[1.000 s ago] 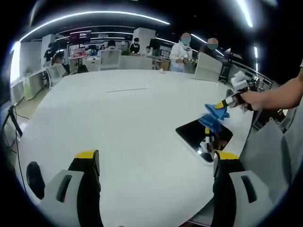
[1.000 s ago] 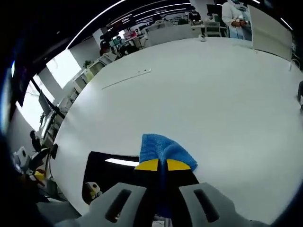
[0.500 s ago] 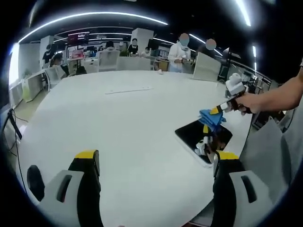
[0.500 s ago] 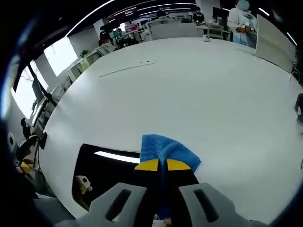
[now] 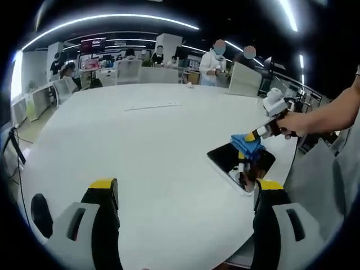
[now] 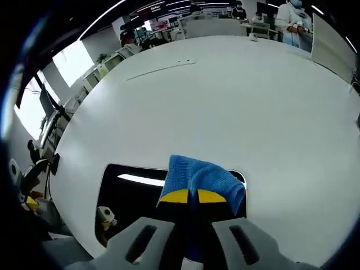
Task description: Wipe the mirror surface with the cleaning cloth until all visible marks leave the cleaned area.
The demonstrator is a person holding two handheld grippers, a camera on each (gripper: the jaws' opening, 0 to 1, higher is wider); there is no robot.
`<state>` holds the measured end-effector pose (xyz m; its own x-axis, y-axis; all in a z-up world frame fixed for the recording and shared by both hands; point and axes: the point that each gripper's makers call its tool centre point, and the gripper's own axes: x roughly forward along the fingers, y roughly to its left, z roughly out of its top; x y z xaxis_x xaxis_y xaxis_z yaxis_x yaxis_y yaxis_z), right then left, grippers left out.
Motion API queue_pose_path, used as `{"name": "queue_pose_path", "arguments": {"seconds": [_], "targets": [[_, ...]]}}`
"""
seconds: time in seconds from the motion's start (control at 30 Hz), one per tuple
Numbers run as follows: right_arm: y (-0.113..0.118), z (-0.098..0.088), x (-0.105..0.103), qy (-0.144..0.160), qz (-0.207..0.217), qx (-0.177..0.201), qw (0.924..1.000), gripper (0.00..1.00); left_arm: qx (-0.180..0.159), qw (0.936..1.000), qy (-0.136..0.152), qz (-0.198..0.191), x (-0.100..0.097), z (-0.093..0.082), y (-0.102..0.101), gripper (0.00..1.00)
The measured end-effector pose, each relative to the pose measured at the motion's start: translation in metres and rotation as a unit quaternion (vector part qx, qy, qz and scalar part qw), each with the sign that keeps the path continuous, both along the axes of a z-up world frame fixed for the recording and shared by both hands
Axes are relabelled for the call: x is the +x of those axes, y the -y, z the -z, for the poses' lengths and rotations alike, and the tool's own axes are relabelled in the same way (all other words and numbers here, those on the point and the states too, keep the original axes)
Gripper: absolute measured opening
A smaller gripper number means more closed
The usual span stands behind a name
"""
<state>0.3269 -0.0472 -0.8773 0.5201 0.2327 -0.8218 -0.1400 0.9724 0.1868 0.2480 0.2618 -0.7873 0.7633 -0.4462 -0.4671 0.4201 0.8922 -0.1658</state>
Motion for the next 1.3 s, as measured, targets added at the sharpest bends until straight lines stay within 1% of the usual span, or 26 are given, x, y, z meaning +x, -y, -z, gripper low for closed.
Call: {"name": "queue_pose_path", "arguments": {"seconds": [0.07, 0.13, 0.23, 0.43, 0.63, 0.73, 0.83, 0.87, 0.93, 1.0, 1.07, 1.2, 1.3], "targets": [[-0.008, 0.0, 0.001, -0.005, -0.001, 0.009, 1.0, 0.0, 0.001, 1.0, -0.001, 0.002, -0.003, -0.002, 0.003, 0.99], [-0.013, 0.001, 0.003, -0.006, -0.006, 0.007, 0.9999, 0.0, 0.001, 1.0, -0.001, 0.005, -0.005, -0.004, 0.005, 0.99], [-0.025, 0.001, 0.004, -0.01, -0.017, 0.004, 0.9998, 0.0, 0.0, 1.0, -0.001, 0.005, -0.006, -0.006, 0.003, 0.99], [-0.043, 0.002, 0.007, -0.017, -0.02, 0.011, 0.9996, 0.0, -0.002, 1.0, -0.001, 0.001, -0.003, -0.005, -0.003, 0.99], [-0.072, 0.002, 0.009, -0.02, -0.038, 0.019, 0.9989, 0.0, -0.006, 1.0, 0.0, 0.002, 0.0, -0.008, -0.004, 0.99], [-0.087, 0.002, 0.008, -0.023, -0.047, 0.026, 0.9983, 0.0, -0.007, 1.0, -0.002, 0.002, 0.002, -0.006, -0.007, 0.99], [-0.101, 0.002, 0.006, -0.02, -0.063, 0.023, 0.9975, 0.0, -0.015, 0.9999, -0.004, 0.003, 0.001, -0.006, -0.006, 0.99], [-0.103, 0.002, 0.007, -0.018, -0.063, 0.023, 0.9976, 0.0, -0.016, 0.9999, -0.005, 0.005, 0.0, -0.006, -0.005, 0.99], [-0.111, 0.002, 0.005, -0.022, -0.062, 0.033, 0.9973, 0.0, -0.015, 0.9998, -0.007, 0.008, -0.002, -0.005, -0.002, 0.99], [-0.119, 0.001, 0.005, -0.016, -0.081, 0.025, 0.9963, 0.0, -0.016, 0.9998, -0.011, 0.007, -0.003, -0.003, -0.002, 0.99], [-0.124, 0.001, 0.006, -0.014, -0.086, 0.025, 0.9959, 0.0, -0.015, 0.9998, -0.012, 0.005, -0.003, -0.002, -0.003, 0.99], [-0.133, 0.001, 0.007, -0.021, -0.084, 0.036, 0.9956, 0.0, -0.016, 0.9998, -0.013, 0.002, -0.005, -0.002, -0.002, 0.99], [-0.134, 0.001, 0.008, -0.016, -0.092, 0.028, 0.9952, 0.0, -0.013, 0.9998, -0.014, 0.001, -0.007, -0.001, -0.002, 0.99]]}}
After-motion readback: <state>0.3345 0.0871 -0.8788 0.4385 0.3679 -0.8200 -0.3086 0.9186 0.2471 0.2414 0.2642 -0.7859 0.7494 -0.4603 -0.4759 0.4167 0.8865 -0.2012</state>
